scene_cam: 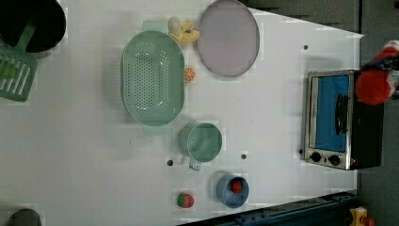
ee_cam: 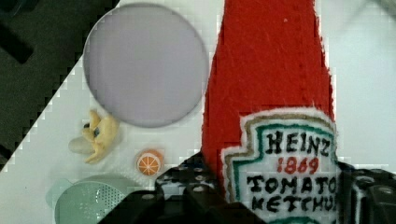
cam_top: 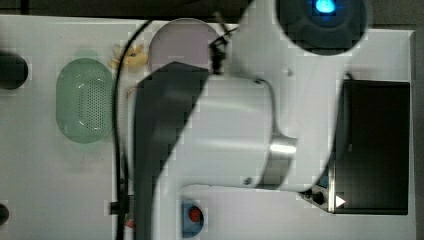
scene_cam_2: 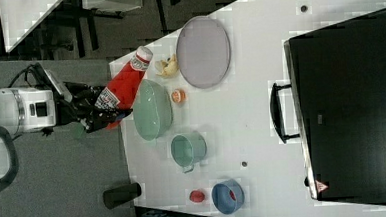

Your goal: Pick Ketchup from oven and place it on table.

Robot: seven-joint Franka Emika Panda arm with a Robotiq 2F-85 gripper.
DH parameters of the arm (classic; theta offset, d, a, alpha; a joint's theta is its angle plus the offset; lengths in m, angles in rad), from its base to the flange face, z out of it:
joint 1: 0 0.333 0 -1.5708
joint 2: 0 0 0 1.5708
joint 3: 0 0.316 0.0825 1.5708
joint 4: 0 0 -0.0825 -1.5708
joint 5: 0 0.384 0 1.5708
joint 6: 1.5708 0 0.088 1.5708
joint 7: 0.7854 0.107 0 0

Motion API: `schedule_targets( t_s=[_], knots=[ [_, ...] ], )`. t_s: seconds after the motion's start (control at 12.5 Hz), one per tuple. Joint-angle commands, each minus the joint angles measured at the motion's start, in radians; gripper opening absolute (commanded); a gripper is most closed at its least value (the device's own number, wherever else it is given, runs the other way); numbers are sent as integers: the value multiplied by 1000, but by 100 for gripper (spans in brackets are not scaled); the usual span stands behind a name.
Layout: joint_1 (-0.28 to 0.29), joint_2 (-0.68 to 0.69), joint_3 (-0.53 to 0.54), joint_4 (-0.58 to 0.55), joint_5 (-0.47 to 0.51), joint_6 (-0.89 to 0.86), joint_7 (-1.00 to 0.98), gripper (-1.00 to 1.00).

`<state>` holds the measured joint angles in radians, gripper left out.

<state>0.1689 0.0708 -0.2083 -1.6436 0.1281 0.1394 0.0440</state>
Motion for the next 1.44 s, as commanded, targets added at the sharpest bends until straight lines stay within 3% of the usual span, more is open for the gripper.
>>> schedule_targets(
  t_s=[0.08, 0.24, 0.56, 0.72, 1.04, 1.2, 1.28, 1.44],
  knots=[
    [-45, -7, 25, -155, -77, 74, 6, 21],
    [-45, 2, 42, -331, -92, 219, 6, 21],
    [-45, 80, 44, -531, -92, 486, 6, 21],
    [-45, 195, 44, -582, -91, 641, 6, 21],
    [-44, 322, 46, -586, -90, 793, 6, 24],
    [-44, 337, 48, -596, -89, 806, 8, 61],
    [-44, 335, 48, -598, -89, 811, 16, 99],
    [-43, 234, 48, -551, -89, 800, 69, 100]
  ],
)
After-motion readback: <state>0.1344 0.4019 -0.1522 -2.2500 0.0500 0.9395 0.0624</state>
